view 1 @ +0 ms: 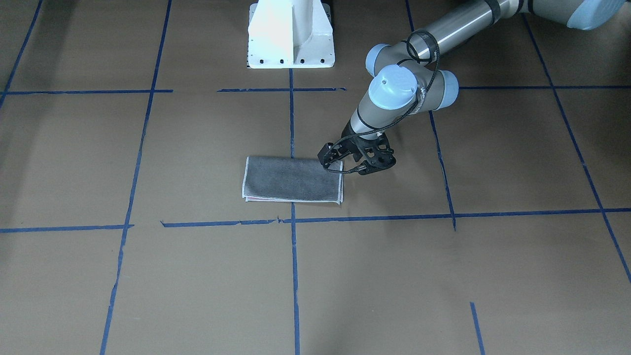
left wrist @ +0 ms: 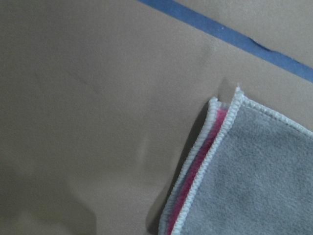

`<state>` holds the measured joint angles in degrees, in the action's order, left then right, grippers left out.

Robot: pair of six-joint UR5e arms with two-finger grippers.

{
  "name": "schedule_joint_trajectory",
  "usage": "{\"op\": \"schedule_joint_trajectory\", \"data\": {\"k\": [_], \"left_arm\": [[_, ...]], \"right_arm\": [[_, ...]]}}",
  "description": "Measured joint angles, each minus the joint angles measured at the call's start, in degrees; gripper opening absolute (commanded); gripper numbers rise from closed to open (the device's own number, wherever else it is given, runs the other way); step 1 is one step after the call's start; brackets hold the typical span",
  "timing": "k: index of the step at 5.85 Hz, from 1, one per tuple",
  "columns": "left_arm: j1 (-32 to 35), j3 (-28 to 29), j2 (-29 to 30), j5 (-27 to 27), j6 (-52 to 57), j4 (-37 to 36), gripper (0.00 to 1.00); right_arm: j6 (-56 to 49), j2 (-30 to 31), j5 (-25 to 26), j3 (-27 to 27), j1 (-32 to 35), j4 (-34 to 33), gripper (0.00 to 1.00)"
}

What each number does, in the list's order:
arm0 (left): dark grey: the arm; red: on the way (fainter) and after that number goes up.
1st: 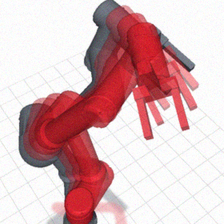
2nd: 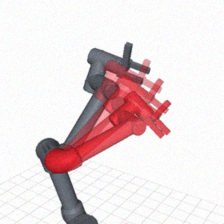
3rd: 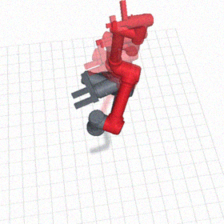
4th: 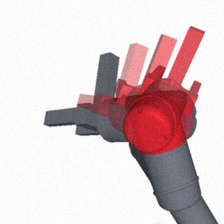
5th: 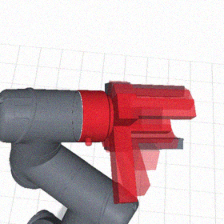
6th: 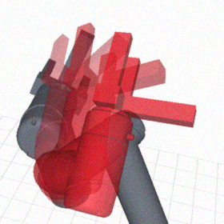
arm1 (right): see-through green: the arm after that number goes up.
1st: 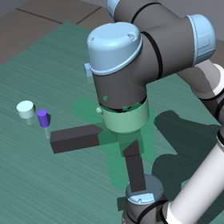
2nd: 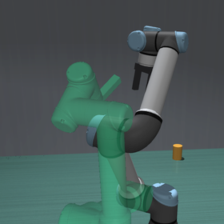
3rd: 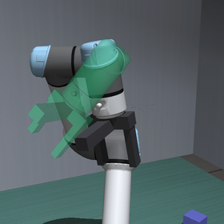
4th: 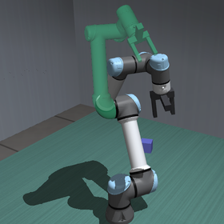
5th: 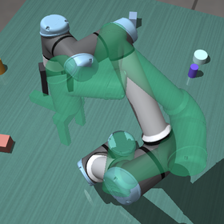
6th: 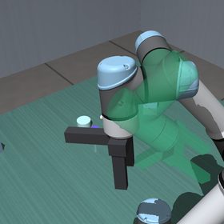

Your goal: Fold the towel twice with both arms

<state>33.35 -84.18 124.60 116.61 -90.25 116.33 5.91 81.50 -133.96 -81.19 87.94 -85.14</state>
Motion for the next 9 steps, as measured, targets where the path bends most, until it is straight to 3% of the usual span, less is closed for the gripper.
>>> {"op": "schedule_joint_trajectory", "data": {"k": [3,5,6,7,9], "left_arm": [[0.0,0.1,0.2,-0.1,-0.1,0.0,0.51],[-0.1,0.1,0.2,-0.1,-0.1,0.0,0.39],[-0.1,0.2,0.2,-0.1,-0.2,0.0,0.28],[-0.1,0.2,0.3,-0.1,-0.2,0.0,0.07],[0.0,0.1,0.3,0.0,0.0,0.0,0.00]], "right_arm": [[0.0,2.4,0.3,-2.8,0.0,-0.5,1.00],[0.0,2.2,0.4,-2.9,0.0,-0.8,1.00],[0.0,2.2,0.4,-2.9,0.0,-0.8,1.00],[0.0,2.1,0.4,-2.9,0.0,-0.8,1.00],[0.0,1.9,0.4,-2.9,0.0,-0.9,1.00]]}}
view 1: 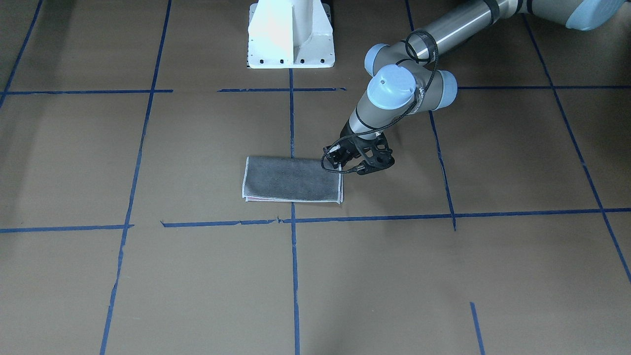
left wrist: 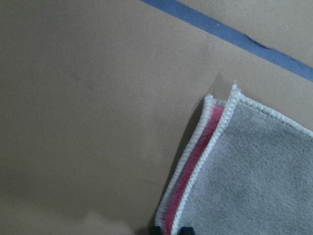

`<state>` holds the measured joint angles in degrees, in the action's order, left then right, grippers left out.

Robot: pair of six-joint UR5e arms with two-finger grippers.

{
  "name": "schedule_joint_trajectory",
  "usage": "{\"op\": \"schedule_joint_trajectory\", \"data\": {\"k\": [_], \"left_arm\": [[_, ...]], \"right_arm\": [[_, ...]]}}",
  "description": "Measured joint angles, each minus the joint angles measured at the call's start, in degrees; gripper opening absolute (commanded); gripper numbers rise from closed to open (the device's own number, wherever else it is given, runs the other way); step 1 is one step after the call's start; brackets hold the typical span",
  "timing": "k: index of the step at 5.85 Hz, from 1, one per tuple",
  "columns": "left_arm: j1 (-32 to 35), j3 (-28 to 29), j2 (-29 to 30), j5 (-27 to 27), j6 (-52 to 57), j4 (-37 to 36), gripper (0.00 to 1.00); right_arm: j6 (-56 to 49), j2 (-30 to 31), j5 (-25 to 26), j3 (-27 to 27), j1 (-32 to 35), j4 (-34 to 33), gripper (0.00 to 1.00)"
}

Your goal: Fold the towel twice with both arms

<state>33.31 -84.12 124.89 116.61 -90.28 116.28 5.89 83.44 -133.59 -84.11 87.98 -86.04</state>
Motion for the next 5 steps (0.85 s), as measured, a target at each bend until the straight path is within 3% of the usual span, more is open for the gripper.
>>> {"op": "schedule_joint_trajectory", "data": {"k": [3,5], "left_arm": [[0.1,-0.6,1.0,0.0,0.5,-0.8,0.00],[0.4,-2.8,3.4,-0.6,7.8,-4.1,0.00]], "right_arm": [[0.0,0.0,0.0,0.0,0.0,0.0,1.00],[0.0,0.0,0.0,0.2,-0.1,0.0,1.00]]}}
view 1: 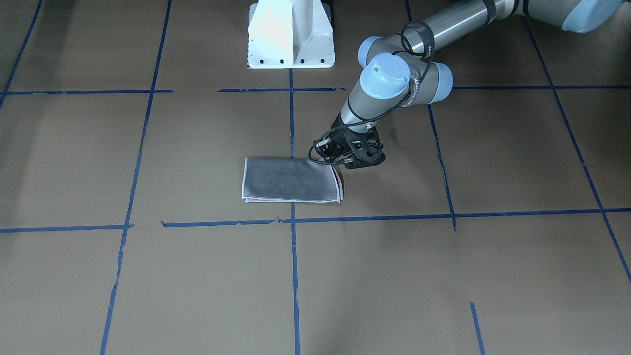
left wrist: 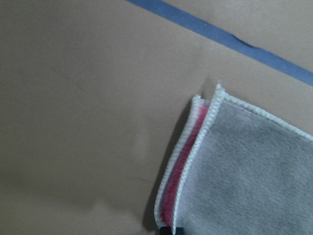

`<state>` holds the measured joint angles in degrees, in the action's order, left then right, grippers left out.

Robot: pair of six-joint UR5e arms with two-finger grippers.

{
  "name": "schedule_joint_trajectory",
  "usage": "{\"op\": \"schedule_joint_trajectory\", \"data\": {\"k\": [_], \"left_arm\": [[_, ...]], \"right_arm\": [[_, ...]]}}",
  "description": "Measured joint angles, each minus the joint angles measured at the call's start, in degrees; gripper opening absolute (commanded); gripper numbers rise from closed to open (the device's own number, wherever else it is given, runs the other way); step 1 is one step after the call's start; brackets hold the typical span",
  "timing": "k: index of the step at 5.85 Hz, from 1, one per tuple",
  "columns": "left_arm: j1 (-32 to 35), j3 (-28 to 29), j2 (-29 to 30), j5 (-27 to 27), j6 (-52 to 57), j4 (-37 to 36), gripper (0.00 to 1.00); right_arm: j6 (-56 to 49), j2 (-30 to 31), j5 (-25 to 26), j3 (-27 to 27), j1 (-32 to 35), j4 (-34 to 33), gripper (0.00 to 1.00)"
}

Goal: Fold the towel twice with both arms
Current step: 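Lift and carry the strip end with the left gripper onto the other end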

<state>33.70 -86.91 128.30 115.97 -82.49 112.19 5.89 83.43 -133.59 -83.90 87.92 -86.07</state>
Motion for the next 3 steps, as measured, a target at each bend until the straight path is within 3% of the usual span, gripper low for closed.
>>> {"op": "schedule_joint_trajectory", "data": {"k": [3], "left_arm": [[-3.0,1.0,6.4,-8.5,21.3,-7.9,0.00]], "right_arm": [[0.0,0.2,-0.1,0.0,0.1,-0.1,1.00]]}}
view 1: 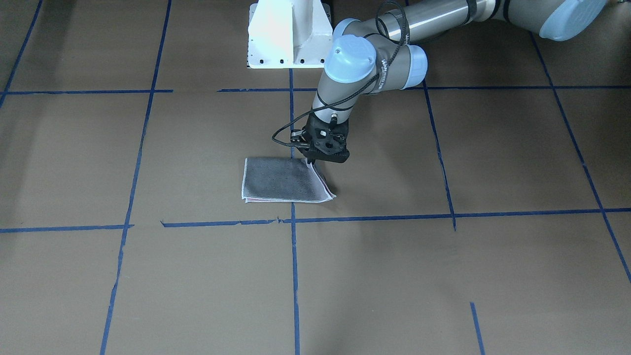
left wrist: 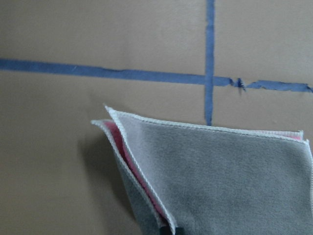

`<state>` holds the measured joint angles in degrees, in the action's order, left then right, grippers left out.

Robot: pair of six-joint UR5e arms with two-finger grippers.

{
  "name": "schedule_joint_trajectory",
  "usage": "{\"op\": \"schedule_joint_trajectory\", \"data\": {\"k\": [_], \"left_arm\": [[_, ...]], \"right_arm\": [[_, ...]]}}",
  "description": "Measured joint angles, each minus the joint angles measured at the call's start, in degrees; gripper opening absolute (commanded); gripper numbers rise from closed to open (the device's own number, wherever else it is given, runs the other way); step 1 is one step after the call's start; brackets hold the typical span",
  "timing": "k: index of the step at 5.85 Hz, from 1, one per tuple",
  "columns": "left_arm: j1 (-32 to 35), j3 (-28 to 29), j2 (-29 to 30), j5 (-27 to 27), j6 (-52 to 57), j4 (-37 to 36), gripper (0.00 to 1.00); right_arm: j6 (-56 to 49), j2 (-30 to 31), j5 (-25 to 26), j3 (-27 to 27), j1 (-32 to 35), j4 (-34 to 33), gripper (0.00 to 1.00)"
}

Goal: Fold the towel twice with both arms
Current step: 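Lift and carry the strip end with the left gripper onto the other end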

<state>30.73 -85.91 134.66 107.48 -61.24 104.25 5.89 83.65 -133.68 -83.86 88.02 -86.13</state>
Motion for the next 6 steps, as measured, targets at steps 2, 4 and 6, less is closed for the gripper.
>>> {"op": "schedule_joint_trajectory", "data": {"k": [2,4,6], "left_arm": [[-4.0,5.2,5.1,-7.2,10.5,-0.2,0.00],[-5.5,10.4,10.5,-9.6,17.4,0.2,0.00],[-6.8,15.3,15.0,-11.4,20.3,0.6,0.00]], "right_arm": [[0.0,0.4,-0.2,-0.1,0.3,0.0,1.00],[0.0,0.8,-0.3,0.0,0.4,0.0,1.00],[0.0,1.2,-0.4,0.1,0.7,0.0,1.00]]}}
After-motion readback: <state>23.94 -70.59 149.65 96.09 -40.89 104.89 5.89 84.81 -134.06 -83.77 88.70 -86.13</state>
